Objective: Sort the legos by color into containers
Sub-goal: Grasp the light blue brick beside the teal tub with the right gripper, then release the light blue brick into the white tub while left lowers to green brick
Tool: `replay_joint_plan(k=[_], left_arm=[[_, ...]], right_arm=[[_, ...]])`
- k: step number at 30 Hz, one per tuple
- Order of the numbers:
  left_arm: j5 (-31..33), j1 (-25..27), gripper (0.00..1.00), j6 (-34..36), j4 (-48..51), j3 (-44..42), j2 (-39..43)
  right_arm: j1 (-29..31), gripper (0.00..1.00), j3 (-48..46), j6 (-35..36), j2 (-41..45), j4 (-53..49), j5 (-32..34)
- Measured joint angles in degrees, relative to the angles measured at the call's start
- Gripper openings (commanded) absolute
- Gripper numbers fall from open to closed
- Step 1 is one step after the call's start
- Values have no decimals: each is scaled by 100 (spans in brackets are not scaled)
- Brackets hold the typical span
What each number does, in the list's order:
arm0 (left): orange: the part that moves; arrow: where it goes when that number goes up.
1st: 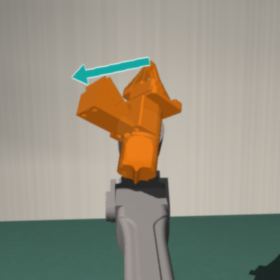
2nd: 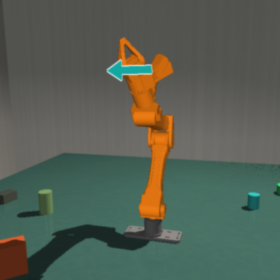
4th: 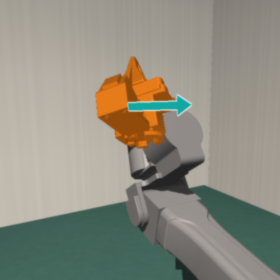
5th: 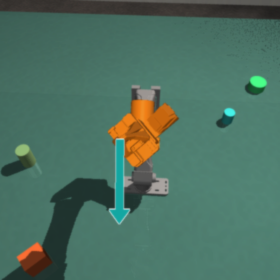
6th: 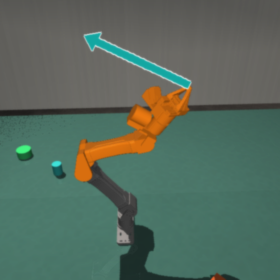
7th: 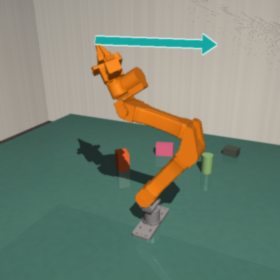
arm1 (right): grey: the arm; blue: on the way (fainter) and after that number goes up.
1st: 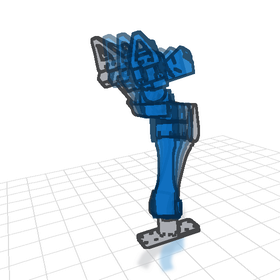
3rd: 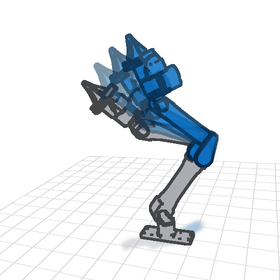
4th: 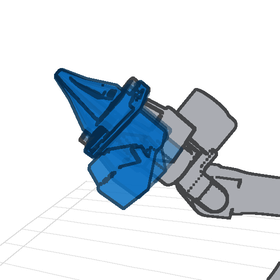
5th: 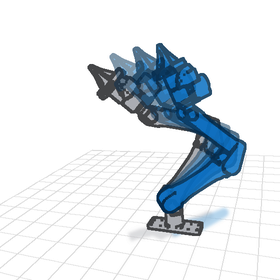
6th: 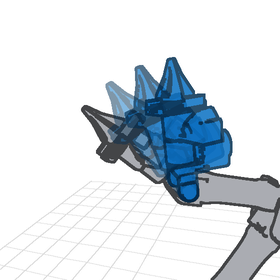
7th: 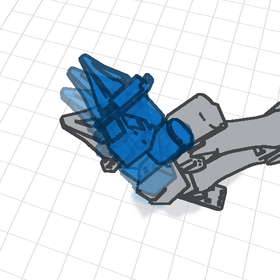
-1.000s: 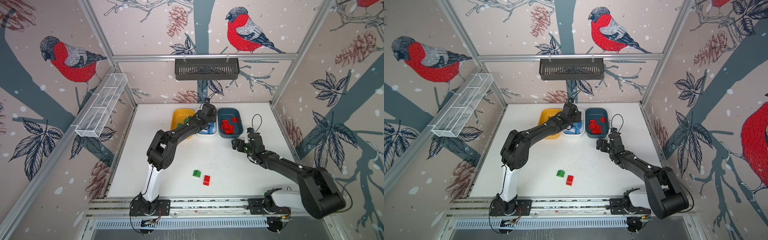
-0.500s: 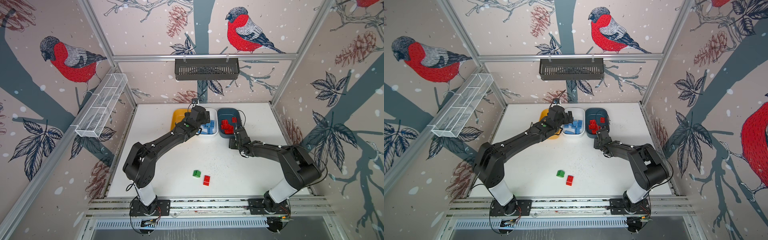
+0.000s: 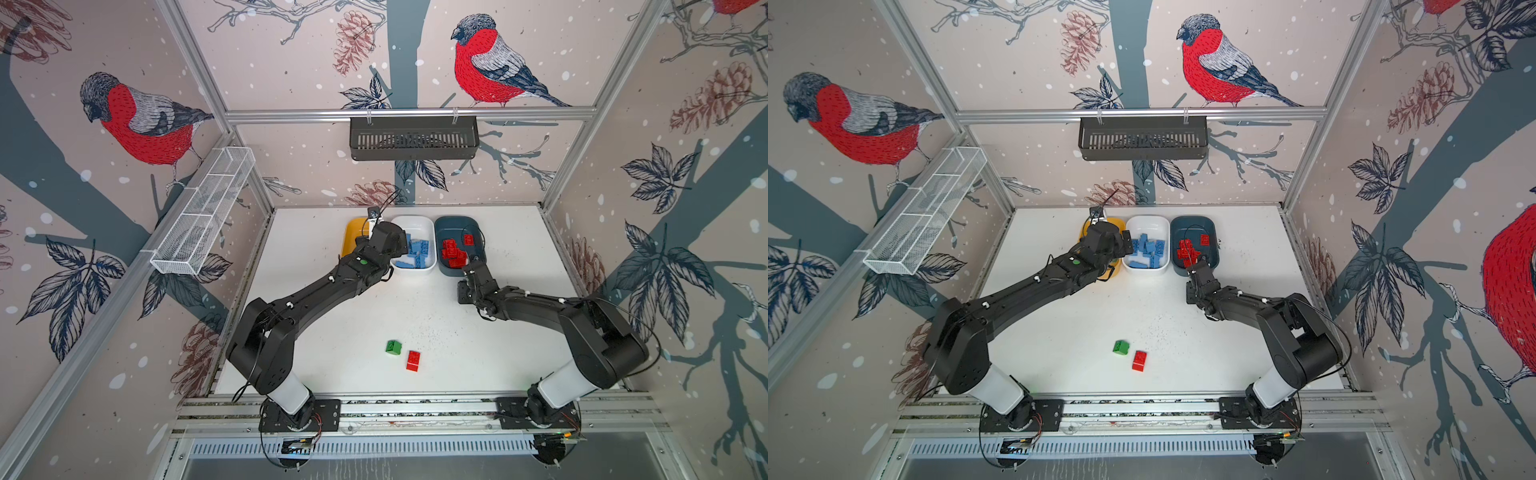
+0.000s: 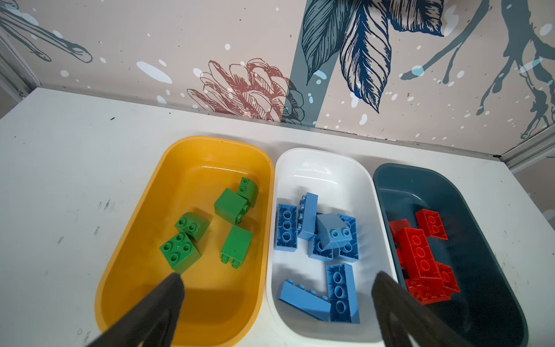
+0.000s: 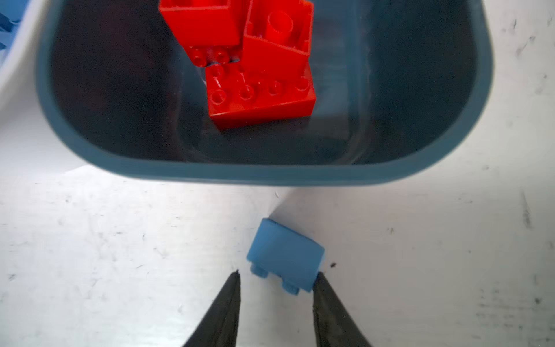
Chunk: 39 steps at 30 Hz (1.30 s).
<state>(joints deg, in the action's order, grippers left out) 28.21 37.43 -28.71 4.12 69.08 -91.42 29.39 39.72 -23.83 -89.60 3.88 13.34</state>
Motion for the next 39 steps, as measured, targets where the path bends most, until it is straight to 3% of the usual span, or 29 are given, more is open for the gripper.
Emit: replay_joint_plan(k=[5,13,18,24,30,39], left_arm=[[55,-7,98,-107,-33,-157,107],[149,-11,98,-197,-33,-273,116],[195,-15,98,-275,20,-280,116],[195,-20,97,-302,114,-315,94],[181,-31,97,-487,271,-330,96],[-363,-46,97,-566,562,-752,433]], right_arm=[[221,39,-66,17,319,-17,28],[105,65,225,-33,-55,-203,284],[17,69,566,-155,-557,-240,328],[20,52,745,-345,-1008,-133,468],[157,35,516,-472,-925,61,713],[455,30,96,-291,-267,107,815]])
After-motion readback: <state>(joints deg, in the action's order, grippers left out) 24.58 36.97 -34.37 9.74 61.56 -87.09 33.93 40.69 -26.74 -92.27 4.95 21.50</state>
